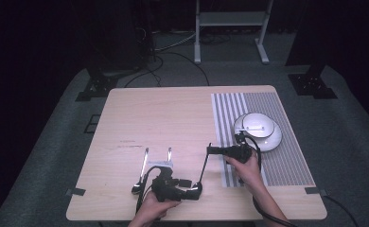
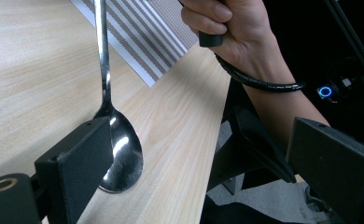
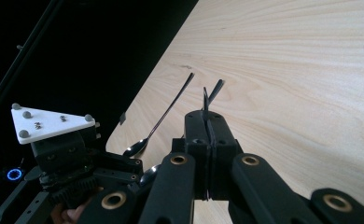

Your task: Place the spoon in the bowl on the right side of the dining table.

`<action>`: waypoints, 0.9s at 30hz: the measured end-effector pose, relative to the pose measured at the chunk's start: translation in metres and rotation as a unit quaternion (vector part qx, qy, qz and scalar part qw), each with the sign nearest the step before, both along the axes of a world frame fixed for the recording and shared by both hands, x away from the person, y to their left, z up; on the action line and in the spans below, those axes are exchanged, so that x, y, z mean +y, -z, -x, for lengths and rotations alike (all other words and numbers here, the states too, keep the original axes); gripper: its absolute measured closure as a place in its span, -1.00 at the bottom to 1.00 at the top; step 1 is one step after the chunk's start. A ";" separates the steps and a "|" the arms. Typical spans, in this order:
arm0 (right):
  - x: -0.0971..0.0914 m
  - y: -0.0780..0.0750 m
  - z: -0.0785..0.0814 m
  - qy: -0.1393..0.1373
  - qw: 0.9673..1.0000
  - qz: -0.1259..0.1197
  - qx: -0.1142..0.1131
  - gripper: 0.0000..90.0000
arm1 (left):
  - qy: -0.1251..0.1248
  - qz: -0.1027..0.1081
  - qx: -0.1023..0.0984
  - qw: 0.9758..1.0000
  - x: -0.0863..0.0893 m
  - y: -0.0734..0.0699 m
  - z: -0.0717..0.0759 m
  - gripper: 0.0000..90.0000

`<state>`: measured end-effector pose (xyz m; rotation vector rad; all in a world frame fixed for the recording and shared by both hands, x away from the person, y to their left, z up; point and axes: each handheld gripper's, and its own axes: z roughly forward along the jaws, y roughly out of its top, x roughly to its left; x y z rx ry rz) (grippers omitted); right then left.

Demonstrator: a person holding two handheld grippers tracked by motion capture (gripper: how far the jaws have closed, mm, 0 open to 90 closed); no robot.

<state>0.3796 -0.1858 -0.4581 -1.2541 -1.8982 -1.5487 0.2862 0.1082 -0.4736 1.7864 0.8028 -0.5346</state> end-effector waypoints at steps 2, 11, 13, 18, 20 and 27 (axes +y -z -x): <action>-0.001 -0.001 -0.001 0.003 1.000 0.002 0.001 0.98 | 0.001 0.000 0.000 1.000 0.001 0.000 -0.001 -0.87; -0.011 -0.010 -0.006 0.016 1.000 -0.001 0.003 0.98 | -0.008 0.005 -0.008 1.000 0.008 -0.005 -0.003 -0.87; -0.014 -0.013 -0.008 0.019 1.000 0.000 0.001 0.98 | -0.011 0.006 -0.008 1.000 0.010 -0.005 -0.004 -0.87; -0.022 -0.022 -0.013 0.034 0.999 0.003 -0.005 0.98 | -0.016 0.012 -0.009 1.000 0.014 -0.009 -0.004 -0.87; -0.026 -0.026 -0.014 0.041 0.999 0.006 -0.005 0.98 | -0.014 0.012 -0.013 1.000 0.015 -0.010 -0.005 -0.87; -0.037 -0.034 -0.020 0.065 0.998 0.000 -0.006 0.98 | -0.019 0.014 -0.015 1.000 0.019 -0.011 -0.003 -0.87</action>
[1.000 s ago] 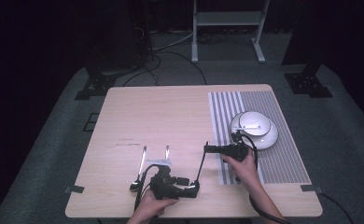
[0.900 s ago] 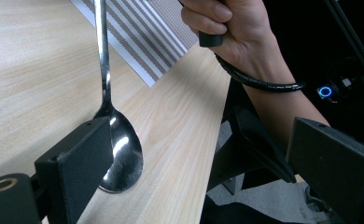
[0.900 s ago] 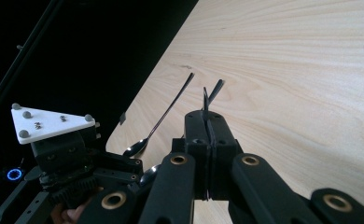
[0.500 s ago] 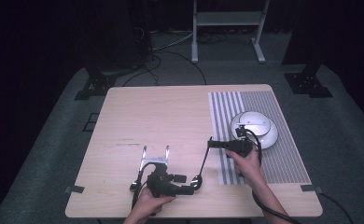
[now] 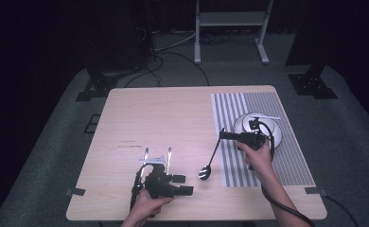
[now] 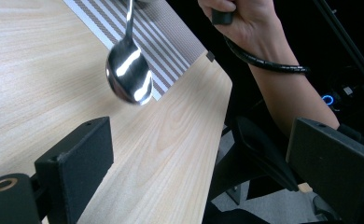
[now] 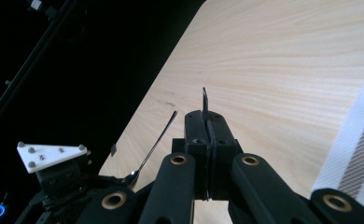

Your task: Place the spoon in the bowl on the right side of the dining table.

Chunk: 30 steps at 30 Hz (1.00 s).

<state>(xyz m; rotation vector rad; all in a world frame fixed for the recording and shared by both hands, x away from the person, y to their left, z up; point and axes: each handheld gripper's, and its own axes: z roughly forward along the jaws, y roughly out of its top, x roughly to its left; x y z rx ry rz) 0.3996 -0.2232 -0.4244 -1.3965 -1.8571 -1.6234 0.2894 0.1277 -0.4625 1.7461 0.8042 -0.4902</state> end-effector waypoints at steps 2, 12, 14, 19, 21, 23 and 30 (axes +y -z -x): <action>-0.004 -0.002 -0.003 0.007 1.000 -0.001 0.000 0.98 | -0.001 0.000 -0.001 1.000 0.001 0.000 0.000 -0.87; -0.030 -0.017 -0.008 0.051 0.999 -0.004 -0.006 0.98 | -0.002 -0.001 -0.001 1.000 0.001 0.000 0.000 -0.87; -0.038 -0.019 -0.009 0.063 0.998 -0.007 -0.007 0.98 | -0.002 -0.002 -0.001 1.000 0.001 0.000 0.000 -0.87; -0.053 -0.025 -0.010 0.086 0.996 -0.010 -0.009 0.98 | 0.000 -0.002 -0.002 1.000 0.001 0.000 0.000 -0.87; -0.059 -0.027 -0.011 0.095 0.995 -0.007 -0.012 0.98 | 0.000 -0.002 -0.002 1.000 0.001 0.000 0.000 -0.87; -0.065 -0.029 -0.012 0.105 0.994 -0.007 -0.011 0.98 | 0.001 -0.004 -0.002 1.000 0.001 0.001 0.000 -0.87; -0.086 -0.034 -0.017 0.140 0.990 -0.015 -0.008 0.98 | 0.002 -0.005 -0.003 1.000 0.001 0.001 0.000 -0.87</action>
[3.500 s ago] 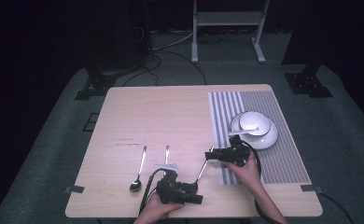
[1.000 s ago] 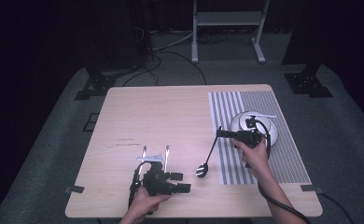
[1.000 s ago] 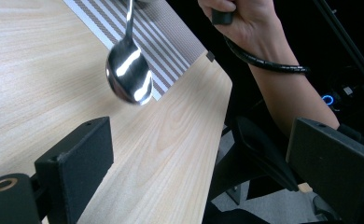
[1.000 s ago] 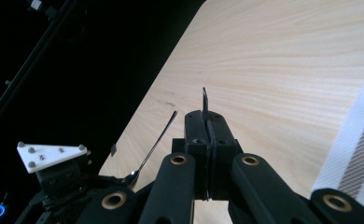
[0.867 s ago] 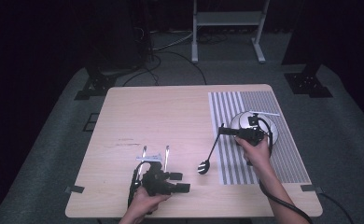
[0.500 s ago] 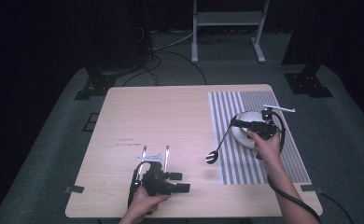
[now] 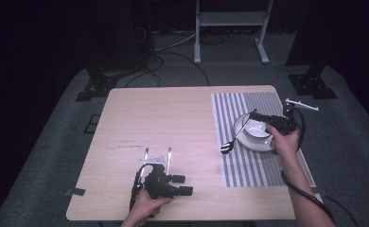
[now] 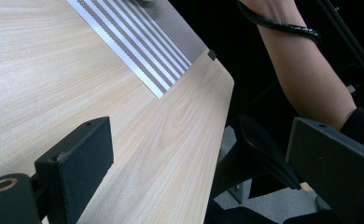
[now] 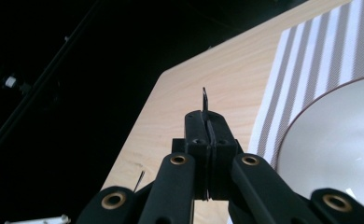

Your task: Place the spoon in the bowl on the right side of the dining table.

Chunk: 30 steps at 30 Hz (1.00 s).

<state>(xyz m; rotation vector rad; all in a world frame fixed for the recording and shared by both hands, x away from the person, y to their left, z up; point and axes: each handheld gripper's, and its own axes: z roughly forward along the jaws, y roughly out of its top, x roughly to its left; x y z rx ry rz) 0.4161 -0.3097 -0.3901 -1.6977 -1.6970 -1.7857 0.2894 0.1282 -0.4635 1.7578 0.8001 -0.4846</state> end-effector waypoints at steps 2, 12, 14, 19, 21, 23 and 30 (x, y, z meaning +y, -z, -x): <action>-0.005 -0.003 -0.002 0.010 1.000 0.002 -0.001 0.98 | -0.001 0.000 0.000 1.000 0.000 0.000 0.000 -0.87; -0.029 -0.016 -0.009 0.058 0.998 0.003 -0.001 0.98 | -0.001 0.001 -0.001 1.000 0.001 0.000 0.000 -0.87; -0.034 -0.017 -0.010 0.070 0.998 0.005 0.000 0.98 | -0.001 0.002 -0.002 1.000 0.001 0.000 0.000 -0.87; -0.047 -0.020 -0.011 0.095 0.995 0.004 0.001 0.98 | 0.000 0.001 -0.001 1.000 0.000 0.000 0.000 -0.87; -0.053 -0.020 -0.010 0.111 0.994 0.006 0.001 0.98 | -0.001 0.002 -0.001 1.000 0.000 0.000 0.000 -0.87; -0.057 -0.020 -0.010 0.123 0.992 0.006 0.002 0.98 | -0.001 0.002 -0.001 1.000 0.000 0.000 0.000 -0.87; -0.074 -0.017 -0.008 0.158 0.987 0.006 0.006 0.98 | -0.001 0.003 0.001 1.000 -0.001 0.002 0.000 -0.87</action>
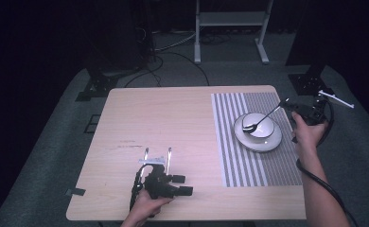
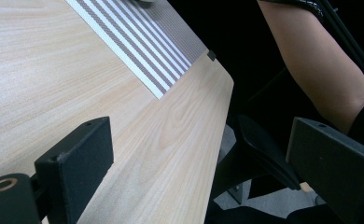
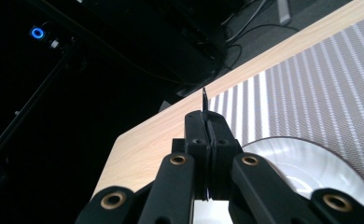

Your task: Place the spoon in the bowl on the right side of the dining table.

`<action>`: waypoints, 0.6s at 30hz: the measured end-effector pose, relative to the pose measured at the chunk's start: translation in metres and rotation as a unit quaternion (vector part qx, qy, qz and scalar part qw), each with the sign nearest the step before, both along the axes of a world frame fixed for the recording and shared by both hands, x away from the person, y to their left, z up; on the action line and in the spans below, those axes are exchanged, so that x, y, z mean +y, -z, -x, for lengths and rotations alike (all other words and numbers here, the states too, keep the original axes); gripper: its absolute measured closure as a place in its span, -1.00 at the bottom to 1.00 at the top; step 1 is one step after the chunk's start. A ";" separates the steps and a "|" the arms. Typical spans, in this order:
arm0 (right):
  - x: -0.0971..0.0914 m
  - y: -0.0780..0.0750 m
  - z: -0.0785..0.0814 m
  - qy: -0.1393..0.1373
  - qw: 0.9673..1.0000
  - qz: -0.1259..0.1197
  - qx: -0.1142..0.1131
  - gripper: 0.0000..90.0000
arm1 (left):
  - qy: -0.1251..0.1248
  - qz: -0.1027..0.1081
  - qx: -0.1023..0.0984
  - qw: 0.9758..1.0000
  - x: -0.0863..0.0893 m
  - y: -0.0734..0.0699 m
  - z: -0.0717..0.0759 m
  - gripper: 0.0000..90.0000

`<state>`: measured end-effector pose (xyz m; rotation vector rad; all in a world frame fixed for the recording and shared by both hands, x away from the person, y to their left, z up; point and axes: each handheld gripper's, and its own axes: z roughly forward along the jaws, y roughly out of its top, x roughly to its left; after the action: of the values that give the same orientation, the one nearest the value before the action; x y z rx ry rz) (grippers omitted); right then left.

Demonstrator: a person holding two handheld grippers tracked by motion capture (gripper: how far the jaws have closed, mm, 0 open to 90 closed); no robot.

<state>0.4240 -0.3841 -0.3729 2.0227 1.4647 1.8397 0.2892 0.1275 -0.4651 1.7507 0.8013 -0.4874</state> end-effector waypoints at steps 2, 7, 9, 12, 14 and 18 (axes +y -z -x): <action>-0.004 0.001 0.001 0.009 1.000 -0.002 0.000 0.98 | 0.000 -0.001 0.001 1.000 0.000 0.000 0.000 -0.87; -0.013 0.005 0.003 0.033 0.999 0.004 0.008 0.98 | 0.003 -0.002 0.003 1.000 -0.002 0.001 0.000 -0.87; -0.015 0.007 0.003 0.039 0.999 0.005 0.011 0.98 | 0.003 -0.002 0.002 1.000 -0.002 0.001 0.000 -0.87; -0.017 0.011 0.005 0.048 0.999 0.011 0.013 0.97 | 0.002 -0.002 0.003 1.000 -0.001 0.001 0.000 -0.87; -0.018 0.013 0.006 0.054 0.998 0.018 0.012 0.97 | 0.002 -0.002 0.002 1.000 -0.001 0.001 0.000 -0.87; -0.015 0.017 0.006 0.059 0.997 0.040 0.007 0.97 | 0.002 -0.002 0.003 1.000 -0.002 0.002 0.000 -0.87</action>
<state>0.4176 -0.3991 -0.3898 2.0418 1.3672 1.6969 0.2894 0.1259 -0.4674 1.7562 0.8036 -0.4946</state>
